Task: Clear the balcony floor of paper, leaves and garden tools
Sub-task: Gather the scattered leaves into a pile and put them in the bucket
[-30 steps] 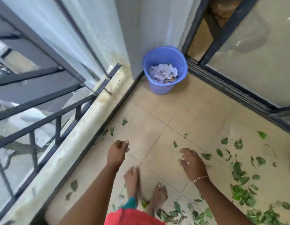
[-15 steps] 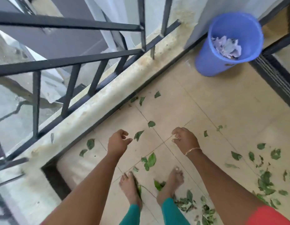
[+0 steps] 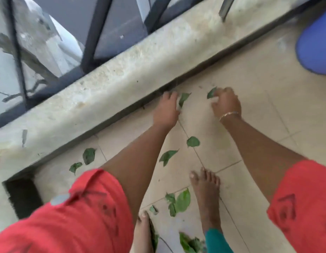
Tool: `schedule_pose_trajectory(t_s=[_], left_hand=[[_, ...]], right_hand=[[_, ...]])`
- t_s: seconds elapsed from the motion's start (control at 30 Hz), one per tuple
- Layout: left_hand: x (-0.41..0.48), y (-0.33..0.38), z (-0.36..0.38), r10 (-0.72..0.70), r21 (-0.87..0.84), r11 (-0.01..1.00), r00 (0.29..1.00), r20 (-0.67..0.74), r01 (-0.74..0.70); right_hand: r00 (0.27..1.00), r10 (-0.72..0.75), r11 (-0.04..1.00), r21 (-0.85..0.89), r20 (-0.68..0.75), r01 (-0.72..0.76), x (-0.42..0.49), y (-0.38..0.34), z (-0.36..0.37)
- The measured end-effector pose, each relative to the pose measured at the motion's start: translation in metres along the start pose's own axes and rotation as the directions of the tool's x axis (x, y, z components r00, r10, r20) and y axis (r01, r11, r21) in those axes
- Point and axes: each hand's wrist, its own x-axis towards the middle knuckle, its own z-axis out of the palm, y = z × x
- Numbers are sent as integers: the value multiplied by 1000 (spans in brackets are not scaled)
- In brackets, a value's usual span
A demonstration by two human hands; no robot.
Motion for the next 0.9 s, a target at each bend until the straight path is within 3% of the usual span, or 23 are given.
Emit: schedule_pose_trajectory(t_s=[0.07,0.27,0.43,0.53,0.6,0.67,0.77,0.9], left_hand=[[25,0,14,51,53,997,998,22,-52],[48,-3,45,72,121,990,997,-10,-70],[31,-15,44,-50,-104,994,985,-162,34],[1,-23,47,-167,-264,960,950,-264,96],[-23,-27,51,-202,-348,932,938,-282,95],[-51,-32,60,-218,-378,920,935,-279,102],[-93,-41,81,-173,-301,948,960,-219,102],[-125,-59,105,-163,-74,984,987,10,163]], right_hand=[[998,-52,999,-17,-31,52,19,4,9],[973,-222,975,-2,59,222,45,19,35],[952,-253,960,170,171,225,17,12,27],[878,-352,925,266,325,272,-32,14,41],[811,-407,913,179,420,365,-60,19,56],[771,-446,882,74,455,466,-78,25,71],[777,-430,872,-12,459,490,-88,36,83],[774,-533,822,-9,341,570,-81,36,91]])
